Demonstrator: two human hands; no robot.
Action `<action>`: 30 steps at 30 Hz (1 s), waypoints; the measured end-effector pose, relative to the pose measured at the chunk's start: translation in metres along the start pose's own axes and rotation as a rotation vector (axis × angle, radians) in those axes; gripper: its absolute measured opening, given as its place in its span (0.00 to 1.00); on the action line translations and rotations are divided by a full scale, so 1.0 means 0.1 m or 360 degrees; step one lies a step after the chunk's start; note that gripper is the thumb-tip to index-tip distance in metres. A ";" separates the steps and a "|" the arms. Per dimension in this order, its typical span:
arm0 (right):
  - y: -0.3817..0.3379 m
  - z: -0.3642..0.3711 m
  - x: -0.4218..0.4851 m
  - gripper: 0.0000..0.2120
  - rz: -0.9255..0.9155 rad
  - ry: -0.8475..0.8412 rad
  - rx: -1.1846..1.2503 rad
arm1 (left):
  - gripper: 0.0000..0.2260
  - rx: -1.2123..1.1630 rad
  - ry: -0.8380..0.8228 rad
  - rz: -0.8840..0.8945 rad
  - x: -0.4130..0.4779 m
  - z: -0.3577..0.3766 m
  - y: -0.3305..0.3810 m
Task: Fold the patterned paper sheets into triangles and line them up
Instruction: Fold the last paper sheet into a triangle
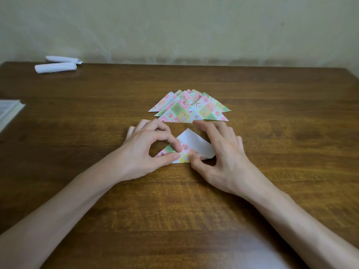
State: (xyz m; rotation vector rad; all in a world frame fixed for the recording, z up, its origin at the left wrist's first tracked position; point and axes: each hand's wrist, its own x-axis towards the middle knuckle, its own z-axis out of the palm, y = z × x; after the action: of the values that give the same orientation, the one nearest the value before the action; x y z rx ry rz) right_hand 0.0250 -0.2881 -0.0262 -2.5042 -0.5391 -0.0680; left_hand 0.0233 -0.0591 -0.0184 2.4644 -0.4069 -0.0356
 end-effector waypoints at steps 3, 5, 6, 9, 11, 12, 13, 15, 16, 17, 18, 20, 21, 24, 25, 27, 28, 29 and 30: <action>0.01 -0.04 0.01 0.33 -0.0038 -0.0056 -0.0003 | 0.05 0.0014 -0.0012 -0.0004 0.01 0.00 0.00; 0.04 -0.07 0.02 0.35 -0.0009 -0.0105 0.0074 | 0.05 0.0003 -0.0003 0.0004 0.00 0.00 0.00; 0.05 -0.08 0.03 0.35 0.0019 -0.0129 0.0136 | 0.04 -0.0001 0.0003 0.0011 0.00 0.00 0.00; 0.05 -0.09 0.02 0.35 -0.0024 -0.0153 0.0135 | 0.05 0.0009 0.0054 0.0020 -0.01 0.04 -0.01; 0.05 -0.11 0.03 0.36 -0.0018 -0.0181 0.0158 | 0.09 0.0040 0.0120 0.0011 -0.01 0.07 0.00; 0.06 -0.13 0.04 0.36 -0.0006 -0.0208 0.0188 | 0.10 0.0057 0.0142 0.0003 -0.01 0.08 0.01; 0.08 -0.15 0.04 0.38 0.0008 -0.0241 0.0226 | 0.11 0.0065 0.0149 -0.0006 -0.01 0.08 0.03; 0.13 -0.20 0.06 0.40 0.0041 -0.0284 0.0328 | 0.10 0.0056 0.0111 -0.0027 0.00 0.07 0.04; 0.15 -0.22 0.07 0.41 0.0042 -0.0299 0.0366 | 0.09 0.0052 0.0086 -0.0031 0.01 0.05 0.04; 0.16 -0.23 0.07 0.41 0.0033 -0.0320 0.0380 | 0.09 0.0050 0.0072 -0.0032 0.01 0.05 0.04; 0.18 -0.25 0.08 0.42 0.0026 -0.0348 0.0378 | 0.10 0.0048 0.0071 -0.0027 0.01 0.05 0.03; 0.21 -0.29 0.10 0.43 0.0035 -0.0403 0.0401 | 0.11 0.0039 0.0074 -0.0015 0.01 0.05 0.02; 0.22 -0.30 0.10 0.43 0.0036 -0.0418 0.0411 | 0.11 0.0032 0.0068 -0.0015 0.01 0.05 0.02; 0.24 -0.32 0.11 0.43 0.0004 -0.0436 0.0371 | 0.14 -0.0010 0.0004 -0.0034 0.02 0.01 0.01; 0.24 -0.33 0.11 0.43 0.0001 -0.0445 0.0369 | 0.14 -0.0026 -0.0036 -0.0031 0.02 -0.02 0.01; 0.25 -0.32 0.11 0.42 0.0003 -0.0460 0.0376 | 0.14 -0.0040 -0.0128 -0.0019 0.02 -0.09 -0.02; 0.25 -0.32 0.12 0.42 0.0004 -0.0464 0.0376 | 0.14 -0.0034 -0.0166 -0.0015 0.02 -0.13 -0.04; 0.26 -0.32 0.12 0.42 0.0004 -0.0467 0.0374 | 0.15 -0.0023 -0.0193 -0.0013 0.01 -0.16 -0.06; 0.26 -0.32 0.12 0.42 0.0006 -0.0470 0.0370 | 0.15 -0.0010 -0.0201 -0.0008 0.00 -0.19 -0.08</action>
State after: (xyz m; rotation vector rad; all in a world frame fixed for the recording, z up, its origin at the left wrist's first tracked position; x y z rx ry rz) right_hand 0.0486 -0.3210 -0.0116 -2.2983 -0.6219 0.3515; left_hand 0.0275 -0.0422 -0.0080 2.4644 -0.4541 -0.1948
